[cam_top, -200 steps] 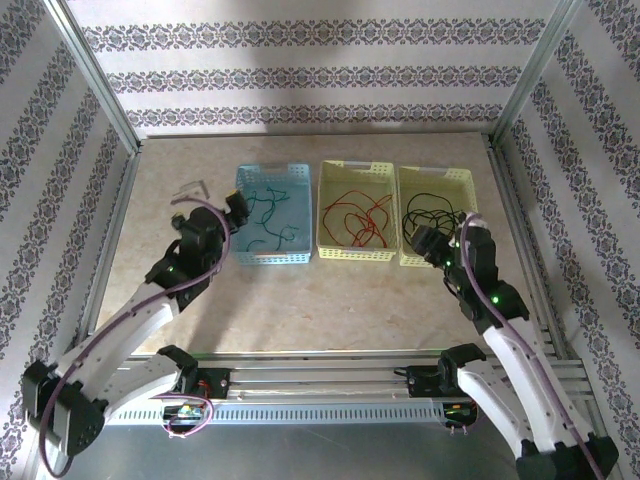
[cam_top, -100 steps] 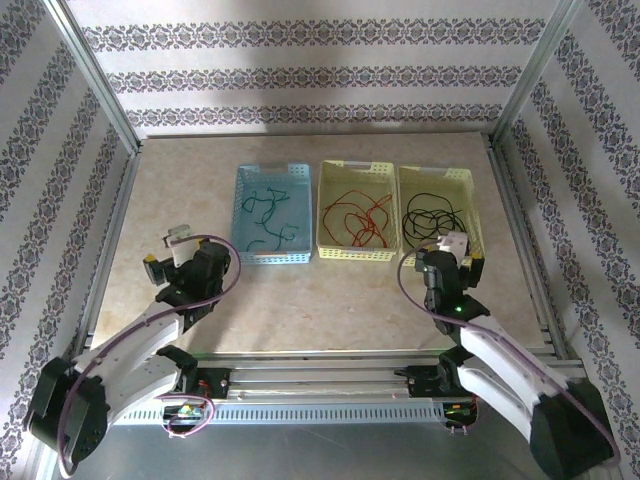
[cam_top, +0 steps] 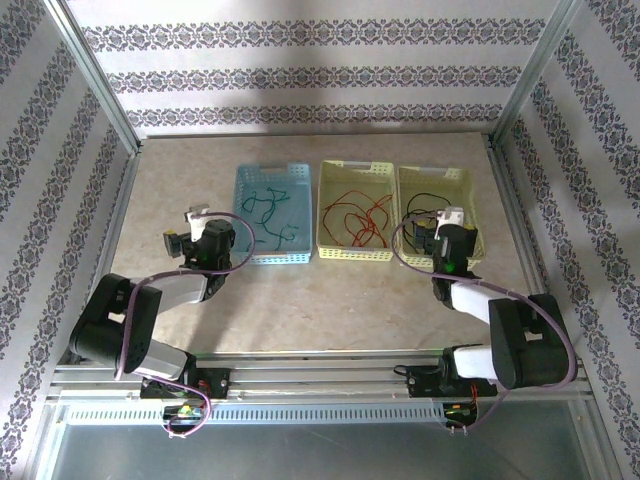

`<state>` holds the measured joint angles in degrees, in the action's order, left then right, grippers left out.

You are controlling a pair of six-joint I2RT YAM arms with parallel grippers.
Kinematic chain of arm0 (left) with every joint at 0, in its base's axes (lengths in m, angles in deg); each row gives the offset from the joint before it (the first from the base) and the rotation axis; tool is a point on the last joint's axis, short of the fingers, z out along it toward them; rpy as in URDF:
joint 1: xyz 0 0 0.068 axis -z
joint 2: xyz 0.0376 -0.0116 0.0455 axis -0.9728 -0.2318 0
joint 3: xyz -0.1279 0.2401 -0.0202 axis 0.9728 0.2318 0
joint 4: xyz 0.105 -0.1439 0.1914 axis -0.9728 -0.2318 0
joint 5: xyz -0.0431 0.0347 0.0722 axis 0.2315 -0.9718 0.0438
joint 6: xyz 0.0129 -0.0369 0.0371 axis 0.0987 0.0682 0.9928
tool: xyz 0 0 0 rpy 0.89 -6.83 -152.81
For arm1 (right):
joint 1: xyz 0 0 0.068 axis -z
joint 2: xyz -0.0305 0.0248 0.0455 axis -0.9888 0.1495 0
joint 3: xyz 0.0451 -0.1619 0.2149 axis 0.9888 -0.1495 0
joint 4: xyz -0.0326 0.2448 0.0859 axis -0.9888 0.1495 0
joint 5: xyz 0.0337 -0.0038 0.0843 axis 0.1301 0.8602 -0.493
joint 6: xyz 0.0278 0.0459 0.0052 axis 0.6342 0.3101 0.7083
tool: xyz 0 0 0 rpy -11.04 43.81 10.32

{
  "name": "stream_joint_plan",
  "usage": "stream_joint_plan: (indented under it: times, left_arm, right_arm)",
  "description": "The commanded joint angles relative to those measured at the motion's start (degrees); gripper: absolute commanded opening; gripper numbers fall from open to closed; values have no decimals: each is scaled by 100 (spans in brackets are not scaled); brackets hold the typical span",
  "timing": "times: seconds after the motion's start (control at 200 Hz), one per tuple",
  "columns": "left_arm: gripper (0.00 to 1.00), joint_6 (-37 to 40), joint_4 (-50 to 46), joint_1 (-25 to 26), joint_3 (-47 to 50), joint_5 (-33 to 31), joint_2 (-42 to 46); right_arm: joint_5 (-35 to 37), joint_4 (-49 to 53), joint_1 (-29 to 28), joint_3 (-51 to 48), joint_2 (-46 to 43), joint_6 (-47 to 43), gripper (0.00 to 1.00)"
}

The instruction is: Untangle the cables

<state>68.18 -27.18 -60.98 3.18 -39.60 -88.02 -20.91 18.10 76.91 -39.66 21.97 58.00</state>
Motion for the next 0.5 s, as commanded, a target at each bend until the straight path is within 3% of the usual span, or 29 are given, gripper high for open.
stream_joint_plan:
  times: [0.0, 0.08, 0.185, 0.29, 0.355, 0.425, 0.495]
  left_arm:
    - [99, 244, 443, -89, -158, 302, -182]
    - [99, 273, 396, -100, -191, 383, -215]
    - [99, 317, 454, -103, -136, 535, -182]
    - [99, 341, 540, -129, -62, 654, -112]
    - [99, 335, 555, -143, -40, 710, -85]
    - [99, 324, 552, -155, -36, 737, -83]
    - [99, 324, 535, -180, -35, 809, -75]
  right_arm:
    - [-1534, -220, 141, 264, 46, -118, 98]
    - [-1773, -244, 262, 256, 52, -66, 98]
    - [-1491, -509, 257, 129, 110, -181, 98]
    - [-1302, -3382, 313, -508, 1460, 28, 98]
    - [-1320, -1739, 317, -201, 852, -23, 98]
    - [-1562, -2407, 326, -221, 1210, -63, 98]
    - [-1457, -1900, 326, -166, 1020, -55, 98]
